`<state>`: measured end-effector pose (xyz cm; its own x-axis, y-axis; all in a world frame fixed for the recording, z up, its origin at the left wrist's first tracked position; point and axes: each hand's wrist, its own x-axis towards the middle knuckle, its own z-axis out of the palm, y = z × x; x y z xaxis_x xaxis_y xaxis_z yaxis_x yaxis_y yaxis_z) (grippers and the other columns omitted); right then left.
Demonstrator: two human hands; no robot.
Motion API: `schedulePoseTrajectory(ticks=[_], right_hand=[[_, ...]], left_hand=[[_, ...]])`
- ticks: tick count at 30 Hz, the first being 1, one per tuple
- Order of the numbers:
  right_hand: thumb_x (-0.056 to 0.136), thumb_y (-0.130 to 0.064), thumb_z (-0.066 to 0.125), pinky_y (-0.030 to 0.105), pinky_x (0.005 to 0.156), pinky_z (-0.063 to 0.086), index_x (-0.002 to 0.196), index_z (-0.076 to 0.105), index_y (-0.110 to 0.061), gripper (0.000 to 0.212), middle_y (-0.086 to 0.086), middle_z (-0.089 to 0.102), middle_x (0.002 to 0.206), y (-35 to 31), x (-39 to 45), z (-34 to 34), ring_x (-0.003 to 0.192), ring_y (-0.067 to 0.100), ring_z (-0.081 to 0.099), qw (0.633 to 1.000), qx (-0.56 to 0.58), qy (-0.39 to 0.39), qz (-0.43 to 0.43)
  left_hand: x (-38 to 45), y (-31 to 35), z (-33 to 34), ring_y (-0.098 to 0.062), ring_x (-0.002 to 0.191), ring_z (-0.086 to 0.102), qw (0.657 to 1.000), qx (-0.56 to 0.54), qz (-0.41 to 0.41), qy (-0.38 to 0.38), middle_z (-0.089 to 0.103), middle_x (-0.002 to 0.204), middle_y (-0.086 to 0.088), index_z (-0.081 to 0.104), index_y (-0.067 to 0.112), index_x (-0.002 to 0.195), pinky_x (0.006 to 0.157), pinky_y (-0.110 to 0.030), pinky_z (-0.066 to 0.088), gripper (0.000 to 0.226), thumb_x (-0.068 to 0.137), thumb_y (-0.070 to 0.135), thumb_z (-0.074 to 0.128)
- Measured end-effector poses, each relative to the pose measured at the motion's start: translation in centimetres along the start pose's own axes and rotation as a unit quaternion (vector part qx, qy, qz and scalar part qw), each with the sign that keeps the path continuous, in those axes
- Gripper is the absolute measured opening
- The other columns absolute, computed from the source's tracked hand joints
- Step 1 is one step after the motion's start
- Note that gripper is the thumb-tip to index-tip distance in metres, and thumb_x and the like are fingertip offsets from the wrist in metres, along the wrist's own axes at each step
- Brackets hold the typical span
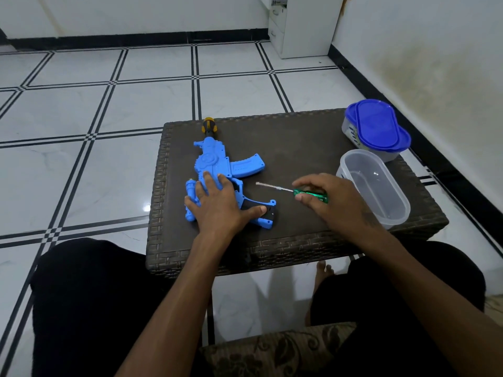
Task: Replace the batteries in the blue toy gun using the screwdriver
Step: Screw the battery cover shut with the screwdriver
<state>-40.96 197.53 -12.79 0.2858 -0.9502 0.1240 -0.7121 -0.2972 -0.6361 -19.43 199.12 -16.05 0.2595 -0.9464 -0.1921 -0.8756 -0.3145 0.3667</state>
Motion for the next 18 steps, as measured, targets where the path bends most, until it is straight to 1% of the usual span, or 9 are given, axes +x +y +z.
schedulePoseTrajectory(ticks=[1, 3, 6, 8, 10, 13, 16, 18], right_hand=[[0.084, -0.021, 0.075, 0.012, 0.078, 0.046, 0.107, 0.069, -0.025, 0.024, -0.011, 0.067, 0.092, -0.2, -0.1, -0.4, 0.087, 0.004, 0.062, 1.0, 0.019, 0.01, 0.004], [0.078, -0.022, 0.081, 0.01, 0.075, 0.048, 0.097, 0.069, -0.025, 0.023, -0.012, 0.069, 0.089, -0.5, -0.2, -1.0, 0.086, 0.001, 0.064, 0.997, 0.064, 0.039, 0.008], [0.075, -0.019, 0.083, 0.013, 0.073, 0.053, 0.09, 0.072, -0.018, 0.018, -0.008, 0.072, 0.088, -1.0, -0.1, -1.8, 0.083, 0.005, 0.067, 0.991, 0.128, 0.047, 0.012], [0.077, -0.015, 0.081, 0.015, 0.075, 0.054, 0.093, 0.074, -0.015, 0.017, -0.004, 0.074, 0.091, -1.3, 0.0, -2.0, 0.085, 0.007, 0.069, 0.983, 0.178, 0.049, 0.005], [0.082, -0.013, 0.077, 0.02, 0.08, 0.056, 0.101, 0.073, -0.015, 0.02, -0.001, 0.074, 0.096, -1.6, 0.0, -2.0, 0.09, 0.011, 0.07, 0.976, 0.211, 0.058, -0.004], [0.085, -0.014, 0.074, 0.025, 0.082, 0.057, 0.11, 0.065, -0.014, 0.027, 0.001, 0.072, 0.097, -1.7, 0.1, -1.8, 0.091, 0.013, 0.07, 0.977, 0.198, 0.081, -0.015], [0.081, -0.015, 0.078, 0.025, 0.082, 0.057, 0.11, 0.057, -0.015, 0.036, 0.003, 0.073, 0.095, -1.9, 0.0, -1.4, 0.089, 0.012, 0.071, 0.973, 0.206, 0.107, -0.014], [0.079, -0.014, 0.079, 0.025, 0.081, 0.057, 0.107, 0.057, -0.016, 0.035, 0.001, 0.073, 0.095, -2.0, 0.0, -1.2, 0.089, 0.01, 0.071, 0.973, 0.2, 0.118, -0.017]], left_hand=[[0.0, 0.0, 0.0, -0.036, 0.148, -0.009, 1.0, 0.0, 0.001, 0.002, -0.012, 0.161, -0.013, 0.008, 0.016, 0.154, 0.115, -0.06, -0.003, 0.119, 0.067, 0.079, 0.059], [0.0, 0.0, 0.0, -0.036, 0.148, -0.008, 1.0, 0.001, 0.002, 0.004, -0.011, 0.161, -0.013, 0.008, 0.016, 0.154, 0.115, -0.06, -0.003, 0.12, 0.066, 0.079, 0.059], [0.0, 0.0, 0.0, -0.035, 0.148, -0.009, 1.0, -0.001, 0.001, 0.003, -0.012, 0.161, -0.012, 0.008, 0.016, 0.154, 0.115, -0.06, -0.003, 0.12, 0.066, 0.079, 0.059], [0.0, 0.0, 0.0, -0.035, 0.148, -0.01, 1.0, -0.001, 0.001, 0.002, -0.012, 0.161, -0.012, 0.007, 0.016, 0.154, 0.115, -0.06, -0.004, 0.12, 0.066, 0.079, 0.059], [0.0, 0.0, 0.0, -0.035, 0.148, -0.01, 1.0, -0.002, 0.001, 0.0, -0.013, 0.161, -0.012, 0.007, 0.016, 0.154, 0.115, -0.06, -0.004, 0.12, 0.067, 0.079, 0.059], [0.0, 0.0, 0.1, -0.035, 0.148, -0.01, 1.0, -0.003, 0.003, 0.003, -0.012, 0.161, -0.012, 0.007, 0.016, 0.154, 0.116, -0.06, -0.004, 0.12, 0.066, 0.08, 0.058], [0.0, 0.0, 0.1, -0.035, 0.148, -0.009, 1.0, -0.004, 0.003, 0.004, -0.012, 0.161, -0.012, 0.008, 0.016, 0.154, 0.116, -0.06, -0.004, 0.12, 0.066, 0.08, 0.059], [0.0, 0.0, 0.1, -0.035, 0.148, -0.009, 1.0, -0.004, 0.003, 0.003, -0.012, 0.161, -0.012, 0.007, 0.016, 0.154, 0.116, -0.06, -0.004, 0.12, 0.066, 0.08, 0.059]])
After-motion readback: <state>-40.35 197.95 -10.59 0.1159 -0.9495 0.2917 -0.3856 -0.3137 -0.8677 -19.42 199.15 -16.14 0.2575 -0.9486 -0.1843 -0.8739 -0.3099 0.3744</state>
